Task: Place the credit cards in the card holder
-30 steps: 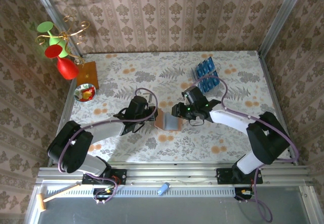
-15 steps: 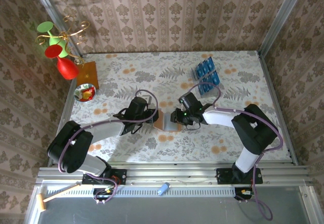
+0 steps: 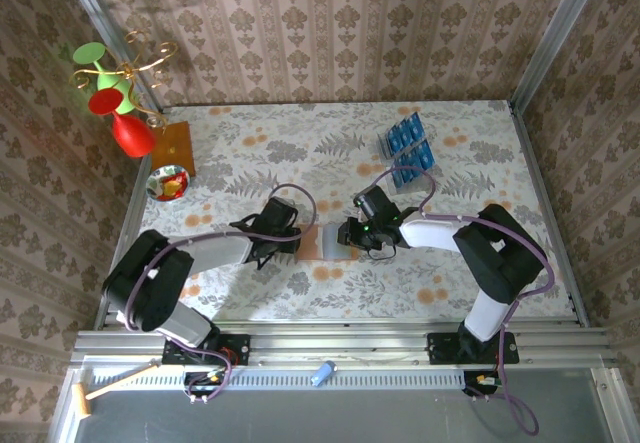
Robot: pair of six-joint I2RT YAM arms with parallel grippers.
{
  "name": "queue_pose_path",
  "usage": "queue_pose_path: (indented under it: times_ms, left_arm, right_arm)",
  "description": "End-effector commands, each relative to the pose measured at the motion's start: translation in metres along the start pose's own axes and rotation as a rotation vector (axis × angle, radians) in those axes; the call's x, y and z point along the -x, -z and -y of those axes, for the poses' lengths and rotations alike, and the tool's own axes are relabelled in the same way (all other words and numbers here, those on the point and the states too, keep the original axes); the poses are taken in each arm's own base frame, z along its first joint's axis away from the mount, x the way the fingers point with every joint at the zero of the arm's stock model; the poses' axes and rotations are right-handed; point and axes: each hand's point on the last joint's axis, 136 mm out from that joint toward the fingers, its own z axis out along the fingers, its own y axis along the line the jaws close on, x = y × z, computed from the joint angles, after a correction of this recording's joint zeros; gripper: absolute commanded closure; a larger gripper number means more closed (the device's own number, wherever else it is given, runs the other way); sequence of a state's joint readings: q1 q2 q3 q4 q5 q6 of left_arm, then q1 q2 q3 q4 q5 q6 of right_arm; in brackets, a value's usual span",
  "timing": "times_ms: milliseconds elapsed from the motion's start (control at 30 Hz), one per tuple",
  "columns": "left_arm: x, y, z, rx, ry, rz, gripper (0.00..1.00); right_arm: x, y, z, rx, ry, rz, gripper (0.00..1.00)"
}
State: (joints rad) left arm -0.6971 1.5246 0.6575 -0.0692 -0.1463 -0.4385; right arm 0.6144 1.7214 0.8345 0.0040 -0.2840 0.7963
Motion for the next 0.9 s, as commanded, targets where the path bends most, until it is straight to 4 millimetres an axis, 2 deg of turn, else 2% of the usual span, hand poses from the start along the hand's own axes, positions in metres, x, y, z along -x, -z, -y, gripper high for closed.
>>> queue_pose_path:
  times_ms: [0,133,300,567,733,867]
  left_arm:
    - [-0.002,-0.002,-0.002,0.046,-0.063,-0.028,0.52]
    - [0.000,-0.002,0.001,0.050,-0.075,-0.021,0.51]
    - [0.009,0.004,0.005,0.043,-0.075,-0.001,0.43]
    - [0.045,0.034,0.017,-0.004,-0.049,0.089,0.36]
    - [0.067,0.057,0.035,-0.094,-0.001,0.143,0.37]
    - [0.077,0.064,0.050,-0.166,0.031,0.168,0.41]
  right_arm:
    - [-0.002,-0.004,0.011,-0.049,-0.018,-0.004,0.71]
    - [0.001,0.003,0.003,-0.040,-0.002,-0.005,0.69]
    - [0.011,0.020,-0.013,-0.024,0.050,0.012,0.66]
    - [0.025,0.055,-0.034,-0.008,0.126,0.066,0.64]
    - [0.030,0.067,-0.032,-0.029,0.157,0.076,0.66]
    - [0.028,0.067,-0.026,-0.045,0.169,0.062,0.68]
